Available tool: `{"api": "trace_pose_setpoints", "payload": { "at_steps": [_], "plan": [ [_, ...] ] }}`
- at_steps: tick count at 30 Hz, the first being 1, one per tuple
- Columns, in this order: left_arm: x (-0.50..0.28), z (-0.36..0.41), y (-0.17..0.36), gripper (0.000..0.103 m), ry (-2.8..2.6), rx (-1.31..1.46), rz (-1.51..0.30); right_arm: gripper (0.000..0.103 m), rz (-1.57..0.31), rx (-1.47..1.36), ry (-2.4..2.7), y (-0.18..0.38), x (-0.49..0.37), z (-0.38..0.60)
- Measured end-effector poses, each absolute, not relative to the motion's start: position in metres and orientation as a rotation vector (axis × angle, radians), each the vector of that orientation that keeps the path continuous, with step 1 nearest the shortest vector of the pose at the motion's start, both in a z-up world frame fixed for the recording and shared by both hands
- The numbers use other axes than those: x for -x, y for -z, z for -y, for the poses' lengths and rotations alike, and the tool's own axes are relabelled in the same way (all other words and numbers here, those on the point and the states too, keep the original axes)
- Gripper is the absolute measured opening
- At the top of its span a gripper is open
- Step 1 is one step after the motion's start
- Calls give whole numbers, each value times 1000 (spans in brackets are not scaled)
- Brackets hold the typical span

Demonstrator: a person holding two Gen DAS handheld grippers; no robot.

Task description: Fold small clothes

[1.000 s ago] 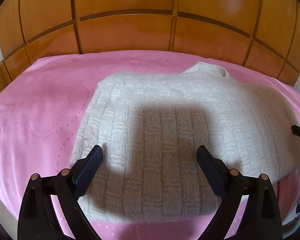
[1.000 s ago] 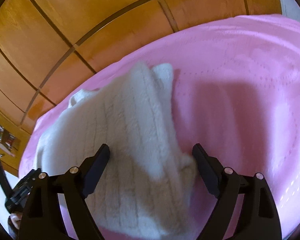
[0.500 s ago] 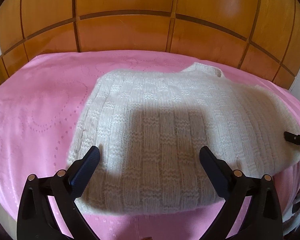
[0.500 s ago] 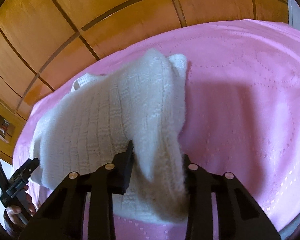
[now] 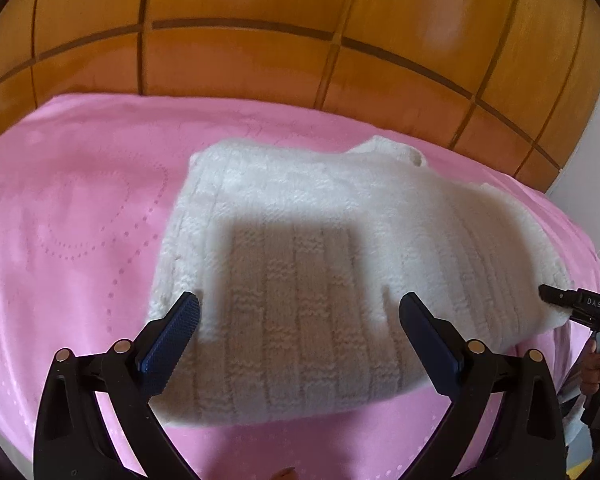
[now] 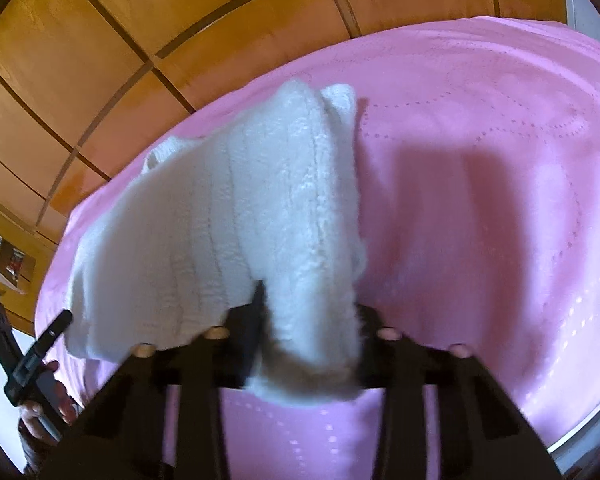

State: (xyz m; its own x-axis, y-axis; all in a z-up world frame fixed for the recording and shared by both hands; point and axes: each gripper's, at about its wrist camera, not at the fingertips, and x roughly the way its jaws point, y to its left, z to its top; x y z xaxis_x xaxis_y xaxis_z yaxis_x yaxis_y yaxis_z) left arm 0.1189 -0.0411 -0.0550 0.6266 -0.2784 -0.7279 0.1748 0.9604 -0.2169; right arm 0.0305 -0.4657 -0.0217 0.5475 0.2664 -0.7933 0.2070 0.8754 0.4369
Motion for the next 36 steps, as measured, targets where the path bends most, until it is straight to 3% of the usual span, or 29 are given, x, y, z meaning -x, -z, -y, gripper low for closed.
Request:
{"api": "trace_pose_setpoints", "payload": {
  "at_steps": [3,5,7,8,10,14,23,25,27,30,33,36],
  "plan": [
    [-120,31,56,99,223,163,-870,22,-992,-499,-34,12,-32,458],
    [-120,26,55,89,196,173,-876,21,-968,-510,-39,2,-29,457],
    [-122,21,56,70,217,213,-900,20,-941,-527,-55,-8,-27,456],
    [-123,20,56,66,242,227,-905,20,-928,-537,-67,-13,-28,455],
    [-125,18,55,43,293,249,-911,19,-904,-546,-106,-25,-31,447],
    [-133,7,61,31,360,341,-934,19,-853,-520,-197,-53,-44,417],
    [-135,-14,61,31,428,486,-942,16,-808,-416,-460,-85,-83,301],
    [-132,-21,54,31,446,508,-915,5,-821,-405,-521,-80,-89,271],
    [-131,-28,48,32,479,544,-903,5,-835,-374,-563,-73,-93,245],
    [-128,-41,39,62,504,597,-874,6,-861,-269,-543,-57,-95,214],
    [-127,-46,33,69,538,629,-861,8,-877,-265,-563,-45,-88,215],
    [-130,-41,31,69,583,643,-865,9,-873,-277,-574,-40,-75,227]
  ]
}}
